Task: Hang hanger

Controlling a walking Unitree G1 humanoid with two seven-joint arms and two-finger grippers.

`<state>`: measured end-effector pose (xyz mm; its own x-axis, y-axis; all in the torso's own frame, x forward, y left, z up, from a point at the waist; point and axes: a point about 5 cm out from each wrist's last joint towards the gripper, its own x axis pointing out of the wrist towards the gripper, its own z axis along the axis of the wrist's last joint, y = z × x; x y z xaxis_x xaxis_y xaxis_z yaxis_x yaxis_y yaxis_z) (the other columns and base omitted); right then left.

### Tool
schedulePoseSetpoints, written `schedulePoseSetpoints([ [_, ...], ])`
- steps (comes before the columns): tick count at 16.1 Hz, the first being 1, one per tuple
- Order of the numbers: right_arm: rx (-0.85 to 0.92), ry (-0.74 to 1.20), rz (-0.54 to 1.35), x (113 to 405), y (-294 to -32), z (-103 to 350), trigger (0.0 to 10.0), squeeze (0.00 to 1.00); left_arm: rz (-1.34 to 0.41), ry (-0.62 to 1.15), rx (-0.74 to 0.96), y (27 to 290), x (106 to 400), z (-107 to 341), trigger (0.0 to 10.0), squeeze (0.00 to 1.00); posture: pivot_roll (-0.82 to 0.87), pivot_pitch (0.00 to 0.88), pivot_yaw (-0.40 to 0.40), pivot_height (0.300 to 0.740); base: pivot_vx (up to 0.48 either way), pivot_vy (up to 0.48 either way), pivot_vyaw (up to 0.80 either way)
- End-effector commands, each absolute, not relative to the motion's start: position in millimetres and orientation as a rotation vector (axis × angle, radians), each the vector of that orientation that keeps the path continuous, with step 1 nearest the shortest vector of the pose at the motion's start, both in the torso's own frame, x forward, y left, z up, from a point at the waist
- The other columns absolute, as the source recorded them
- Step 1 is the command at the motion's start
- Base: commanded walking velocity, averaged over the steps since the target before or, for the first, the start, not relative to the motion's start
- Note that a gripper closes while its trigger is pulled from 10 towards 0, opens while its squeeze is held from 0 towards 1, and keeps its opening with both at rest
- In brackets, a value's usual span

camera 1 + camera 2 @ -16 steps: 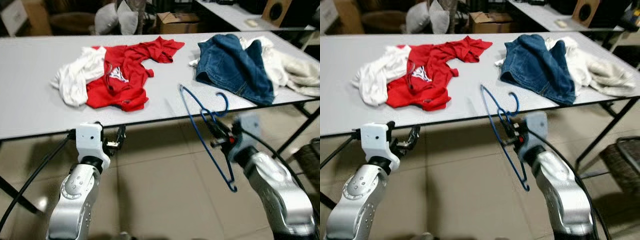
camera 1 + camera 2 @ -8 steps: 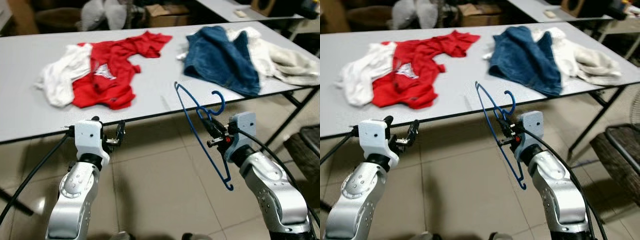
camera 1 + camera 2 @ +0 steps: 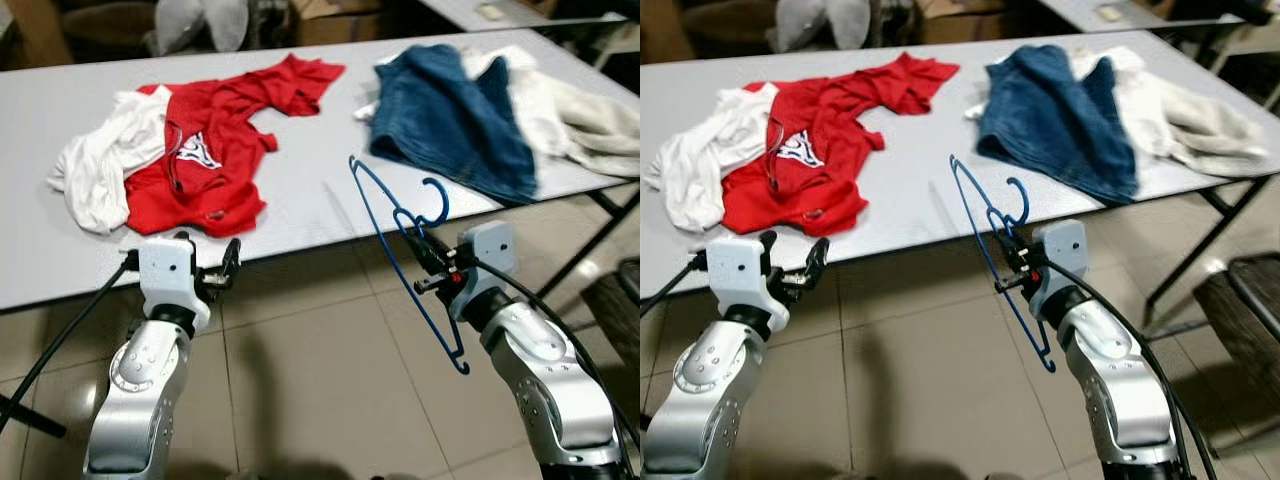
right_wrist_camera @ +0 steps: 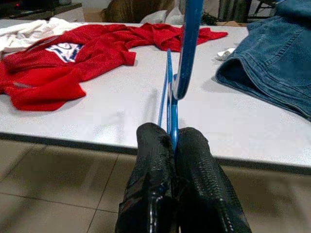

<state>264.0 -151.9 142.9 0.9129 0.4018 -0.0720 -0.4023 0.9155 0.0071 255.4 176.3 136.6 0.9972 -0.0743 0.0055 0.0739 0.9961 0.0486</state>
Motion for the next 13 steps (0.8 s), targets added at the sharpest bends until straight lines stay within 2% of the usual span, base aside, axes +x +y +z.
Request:
schedulePoseSetpoints([
  [1, -0.009, 0.061, 0.414, 264.4, -153.2, 143.9, 10.0, 0.0, -0.081, -0.009, 0.05, 175.3, 254.9, 136.6, 10.0, 0.0, -0.08, 0.057, -0.011, 0.74, 0.371, 0.0, 0.0],
  [7, -0.009, 0.056, 0.43, 266.6, -148.7, 142.8, 10.0, 0.0, -0.09, -0.003, 0.06, 176.2, 254.4, 136.0, 10.0, 0.0, -0.07, 0.06, -0.012, 0.74, 0.372, 0.0, 0.0],
  [13, -0.006, 0.049, 0.426, 265.2, -150.5, 143.5, 10.0, 0.0, -0.112, 0.003, 0.066, 173.5, 258.9, 134.8, 10.0, 0.0, -0.09, 0.057, 0.019, 0.74, 0.368, 0.0, 0.0],
])
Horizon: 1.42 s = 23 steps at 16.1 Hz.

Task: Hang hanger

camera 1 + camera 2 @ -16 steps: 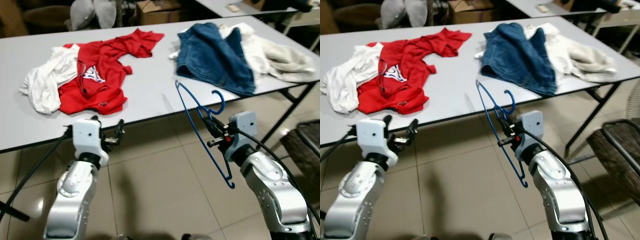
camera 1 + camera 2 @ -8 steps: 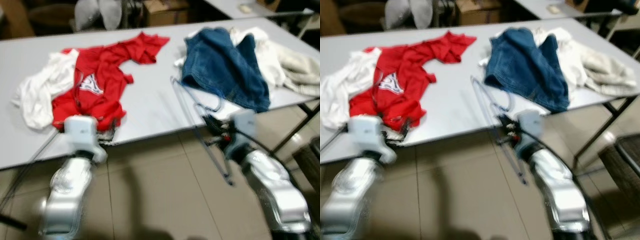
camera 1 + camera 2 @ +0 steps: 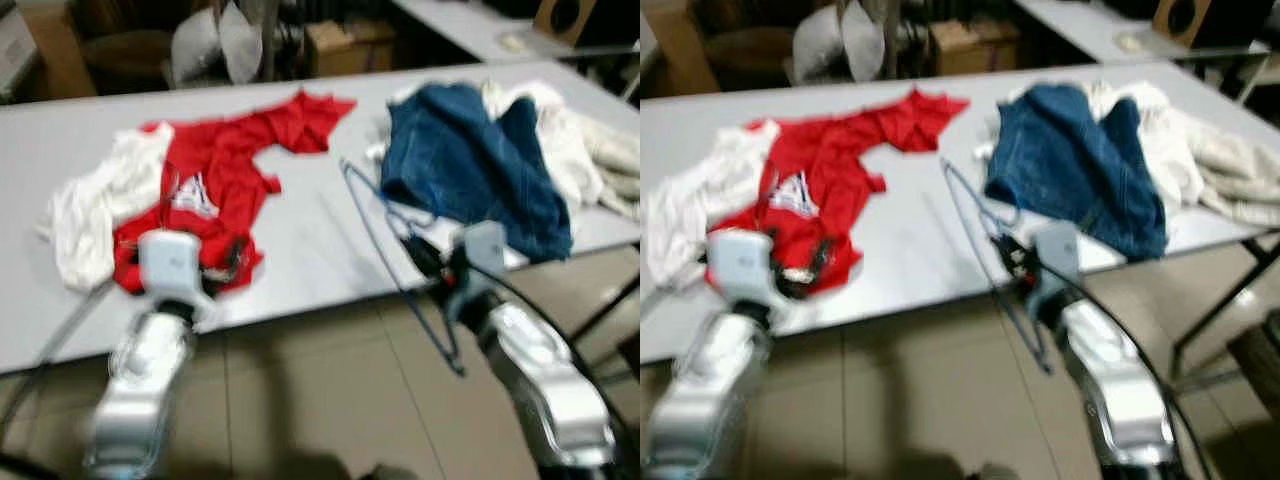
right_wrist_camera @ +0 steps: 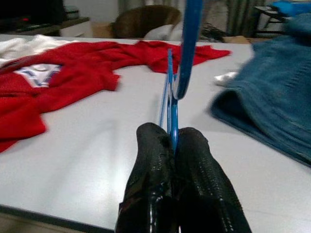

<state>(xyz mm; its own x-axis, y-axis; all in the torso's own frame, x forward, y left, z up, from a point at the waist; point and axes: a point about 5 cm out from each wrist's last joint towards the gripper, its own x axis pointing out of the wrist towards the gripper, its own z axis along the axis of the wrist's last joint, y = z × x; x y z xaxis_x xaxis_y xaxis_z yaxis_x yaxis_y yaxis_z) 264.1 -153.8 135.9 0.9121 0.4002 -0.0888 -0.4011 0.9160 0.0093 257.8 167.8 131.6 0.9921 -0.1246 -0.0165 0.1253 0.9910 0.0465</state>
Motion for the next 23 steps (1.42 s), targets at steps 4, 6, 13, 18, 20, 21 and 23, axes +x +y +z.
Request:
schedulePoseSetpoints([
  [4, -0.005, 0.041, 0.417, 264.0, -149.7, 144.2, 10.0, 0.0, -0.131, 0.005, 0.064, 171.9, 261.2, 134.8, 10.0, 0.0, -0.09, 0.06, 0.028, 0.74, 0.362, 0.0, 0.0],
  [6, -0.004, 0.038, 0.415, 263.6, -149.9, 144.4, 10.0, 0.0, -0.133, 0.021, 0.066, 171.0, 262.3, 132.1, 10.0, 0.0, -0.09, 0.059, 0.029, 0.74, 0.302, 0.0, 0.0],
  [13, 0.033, 0.041, 0.405, 266.6, -150.3, 145.3, 10.0, 0.0, -0.16, 0.007, 0.045, 168.0, 260.8, 132.9, 10.0, 0.0, -0.09, 0.058, 0.019, 0.74, 0.0, 0.063, -0.07],
  [18, 0.018, 0.037, 0.403, 267.9, -152.4, 145.9, 10.0, 0.0, -0.138, 0.0, 0.067, 169.8, 259.8, 133.9, 10.0, 0.0, -0.08, 0.059, 0.021, 0.74, 0.0, 0.192, -0.56],
  [20, 0.02, 0.033, 0.399, 266.9, -152.8, 145.2, 10.0, 0.0, -0.121, 0.004, 0.101, 170.2, 257.9, 133.0, 10.0, 0.0, -0.08, 0.062, 0.027, 0.74, 0.0, -0.48, 0.0],
  [21, 0.023, 0.031, 0.399, 266.1, -152.6, 146.2, 10.0, 0.0, -0.119, 0.006, 0.084, 170.4, 257.2, 132.8, 10.0, 0.0, -0.08, 0.072, 0.033, 0.74, 0.0, -0.48, 0.0],
  [23, 0.02, 0.034, 0.404, 263.1, -153.2, 145.8, 10.0, 0.0, -0.098, 0.024, 0.054, 172.8, 254.6, 130.8, 10.0, 0.0, -0.08, 0.089, 0.038, 0.74, 0.0, 0.0, 0.0],
])
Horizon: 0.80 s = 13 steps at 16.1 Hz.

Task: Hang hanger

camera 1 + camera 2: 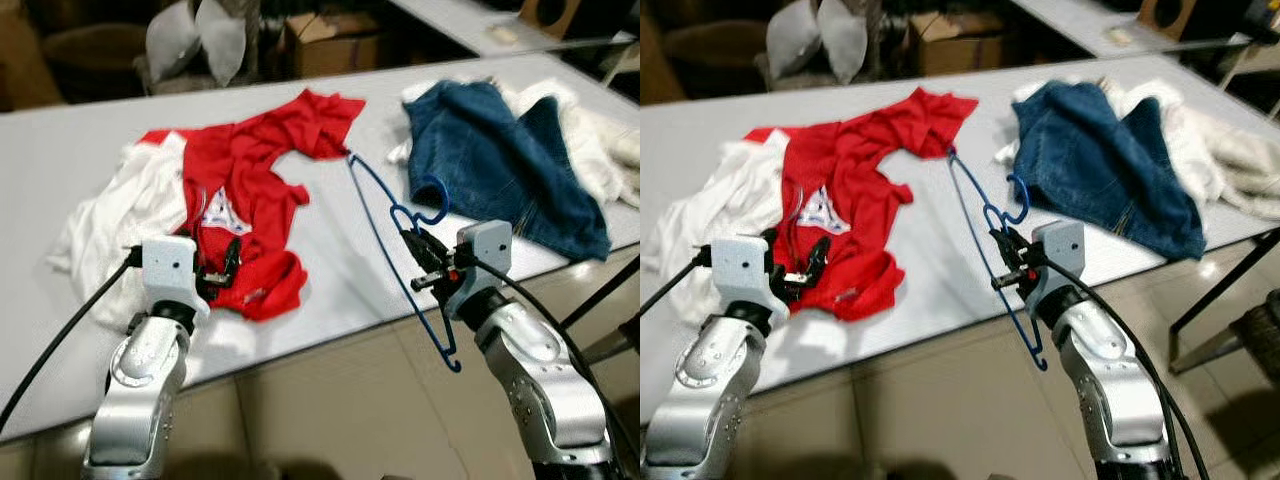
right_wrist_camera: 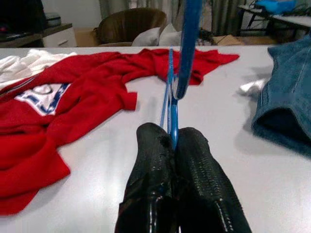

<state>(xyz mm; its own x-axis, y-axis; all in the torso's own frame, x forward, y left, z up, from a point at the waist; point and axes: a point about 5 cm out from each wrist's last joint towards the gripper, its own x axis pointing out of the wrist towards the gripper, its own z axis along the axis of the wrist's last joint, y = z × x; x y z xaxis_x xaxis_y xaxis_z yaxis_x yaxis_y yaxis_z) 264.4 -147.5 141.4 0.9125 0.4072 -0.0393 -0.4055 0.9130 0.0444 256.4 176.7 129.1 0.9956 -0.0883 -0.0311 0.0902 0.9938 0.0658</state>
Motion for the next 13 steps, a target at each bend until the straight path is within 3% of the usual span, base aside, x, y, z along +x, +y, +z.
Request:
schedulePoseSetpoints([
  [1, 0.01, 0.041, 0.403, 261, -156, 144, 10.0, 0.0, -0.092, 0.051, 0.061, 176, 253, 128, 10.0, 0.0, -0.08, 0.094, 0.039, 0.74, 0.0, 0.0, 0.0],
  [2, 0.007, 0.043, 0.402, 261, -157, 143, 10.0, 0.0, -0.093, 0.058, 0.058, 178, 252, 127, 10.0, 0.44, -0.08, 0.096, 0.04, 0.74, 0.0, 0.0, 0.0],
  [3, -0.002, 0.047, 0.396, 261, -161, 143, 10.0, 0.0, -0.105, 0.042, 0.028, 180, 250, 128, 10.0, 1.0, -0.08, 0.095, 0.039, 0.74, 0.0, 0.0, 0.0],
  [7, -0.042, 0.049, 0.399, 265, -172, 147, 10.0, 0.0, -0.141, 0.049, 0.057, 178, 254, 129, 10.0, 1.0, -0.09, 0.07, 0.038, 0.74, 0.0, 0.0, 0.0],
  [10, -0.056, 0.044, 0.405, 266, -174, 147, 10.0, 0.0, -0.152, 0.112, 0.171, 181, 264, 121, 10.0, 1.0, -0.09, 0.057, 0.038, 0.74, 0.0, 0.0, 0.0],
  [11, -0.057, 0.044, 0.406, 266, -174, 147, 10.0, 0.0, -0.149, 0.126, 0.193, 183, 266, 120, 10.0, 0.91, -0.09, 0.052, 0.038, 0.74, 0.0, 0.0, 0.0],
  [12, -0.06, 0.045, 0.41, 266, -173, 147, 10.0, 0.0, -0.134, 0.155, 0.24, 190, 272, 118, 10.0, 0.0, -0.09, 0.052, 0.038, 0.74, 0.0, 0.0, 0.0],
  [13, -0.064, 0.045, 0.42, 266, -172, 147, 10.0, 0.0, -0.126, 0.174, 0.297, 200, 278, 119, 10.0, 0.0, -0.1, 0.047, 0.041, 0.74, 0.0, 0.0, 0.0],
])
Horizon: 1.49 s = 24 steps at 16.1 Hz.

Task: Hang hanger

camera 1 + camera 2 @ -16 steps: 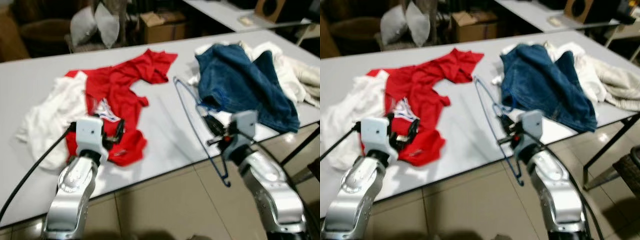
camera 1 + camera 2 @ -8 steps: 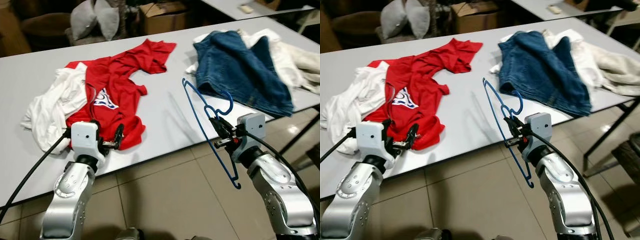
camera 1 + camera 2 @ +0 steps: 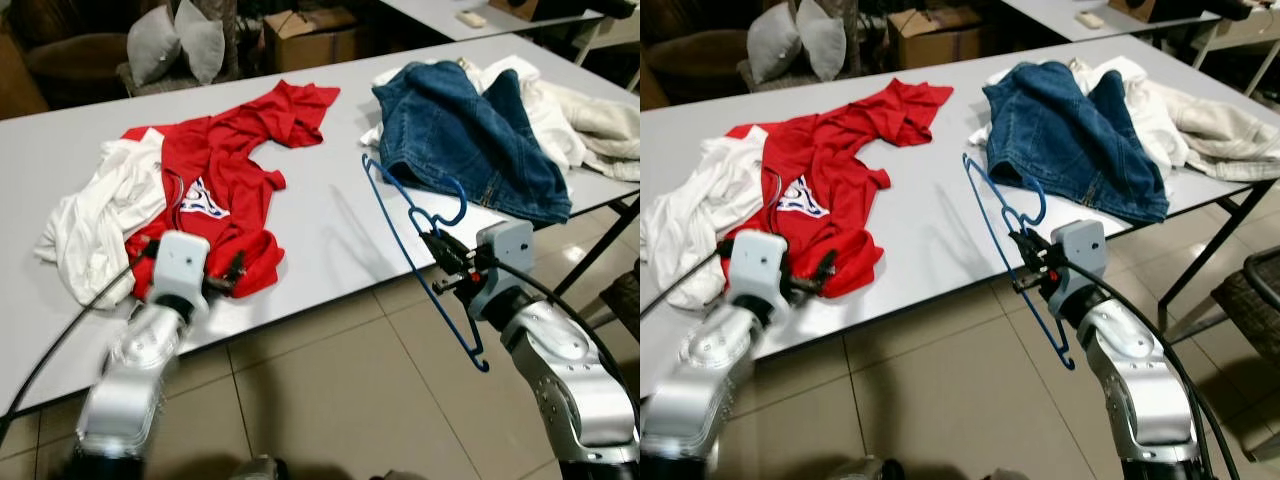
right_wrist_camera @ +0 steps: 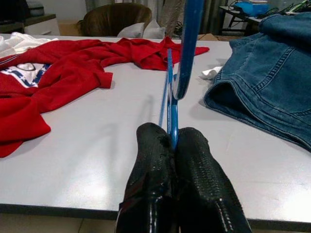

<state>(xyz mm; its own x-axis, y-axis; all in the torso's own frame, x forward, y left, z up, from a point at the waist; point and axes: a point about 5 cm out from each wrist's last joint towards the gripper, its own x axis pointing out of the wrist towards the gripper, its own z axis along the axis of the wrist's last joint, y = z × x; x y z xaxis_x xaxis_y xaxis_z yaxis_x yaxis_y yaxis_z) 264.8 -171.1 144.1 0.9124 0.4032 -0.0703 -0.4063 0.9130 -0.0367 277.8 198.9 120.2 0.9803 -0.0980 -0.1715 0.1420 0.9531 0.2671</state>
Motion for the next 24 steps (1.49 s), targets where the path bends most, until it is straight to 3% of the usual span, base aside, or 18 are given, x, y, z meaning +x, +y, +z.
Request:
schedulePoseSetpoints([
  [1, -0.068, 0.047, 0.426, 265, -171, 147, 10.0, 0.0, -0.155, 0.177, 0.333, 204, 282, 120, 3.6, 0.0, -0.1, 0.046, 0.043, 0.74, 0.0, 0.0, 0.0],
  [2, -0.069, 0.048, 0.429, 265, -171, 146, 10.0, 0.0, -0.168, 0.184, 0.347, 207, 284, 122, 2.2, 0.0, -0.1, 0.044, 0.046, 0.74, 0.0, 0.0, 0.0],
  [3, -0.069, 0.049, 0.43, 265, -172, 146, 10.0, 0.0, -0.177, 0.186, 0.344, 208, 285, 123, 0.0, 0.0, -0.1, 0.042, 0.048, 0.74, 0.0, 0.0, 0.0],
  [7, -0.073, 0.061, 0.437, 264, -171, 143, 10.0, 0.0, -0.373, 0.224, 0.25, 208, 301, 125, 0.0, 0.0, -0.1, 0.034, 0.056, 0.74, 0.0, 0.0, 0.0],
  [14, -0.075, 0.065, 0.451, 264, -169, 142, 10.0, 0.0, -0.513, 0.328, 0.355, 213, 322, 110, 0.0, 0.0, -0.1, 0.034, 0.057, 0.74, 0.0, 0.0, 0.0],
  [15, -0.076, 0.068, 0.454, 264, -169, 141, 10.0, 0.0, -0.552, 0.343, 0.332, 211, 323, 107, 0.6, 0.0, -0.1, 0.034, 0.056, 0.74, 0.0, 0.0, 0.0],
  [17, -0.077, 0.07, 0.456, 264, -169, 141, 10.0, 0.0, -0.624, 0.373, 0.256, 208, 325, 102, 3.7, 0.0, -0.1, 0.034, 0.057, 0.74, 0.0, 0.0, 0.0],
  [18, -0.077, 0.071, 0.457, 264, -169, 141, 10.0, 0.0, -0.643, 0.391, 0.274, 209, 324, 100, 6.0, 0.0, -0.1, 0.034, 0.057, 0.74, 0.0, 0.0, 0.0],
  [19, -0.078, 0.07, 0.458, 265, -168, 141, 10.0, 0.0, -0.656, 0.422, 0.33, 211, 323, 95, 9.8, 0.0, -0.1, 0.033, 0.057, 0.74, 0.0, 0.0, 0.0],
  [20, -0.077, 0.07, 0.46, 265, -168, 141, 10.0, 0.0, -0.645, 0.436, 0.355, 214, 324, 94, 9.0, 0.0, -0.1, 0.033, 0.057, 0.74, 0.0, 0.0, 0.0],
  [21, -0.077, 0.07, 0.459, 265, -168, 140, 10.0, 0.0, -0.63, 0.431, 0.382, 216, 326, 95, 3.7, 0.0, -0.09, 0.034, 0.056, 0.74, 0.0, 0.0, 0.0],
  [22, -0.079, 0.07, 0.458, 266, -168, 140, 10.0, 0.0, -0.631, 0.42, 0.386, 215, 327, 97, 1.3, 0.0, -0.09, 0.034, 0.057, 0.74, 0.0, 0.0, 0.0],
  [23, -0.079, 0.068, 0.454, 266, -168, 140, 10.0, 0.0, -0.658, 0.371, 0.394, 213, 328, 102, 0.0, 0.0, -0.09, 0.034, 0.058, 0.74, 0.0, 0.0, 0.0],
  [24, -0.079, 0.067, 0.454, 267, -168, 140, 10.0, 0.0, -0.669, 0.364, 0.394, 212, 328, 103, 0.0, 0.0, -0.08, 0.035, 0.058, 0.74, 0.0, 0.0, 0.0],
])
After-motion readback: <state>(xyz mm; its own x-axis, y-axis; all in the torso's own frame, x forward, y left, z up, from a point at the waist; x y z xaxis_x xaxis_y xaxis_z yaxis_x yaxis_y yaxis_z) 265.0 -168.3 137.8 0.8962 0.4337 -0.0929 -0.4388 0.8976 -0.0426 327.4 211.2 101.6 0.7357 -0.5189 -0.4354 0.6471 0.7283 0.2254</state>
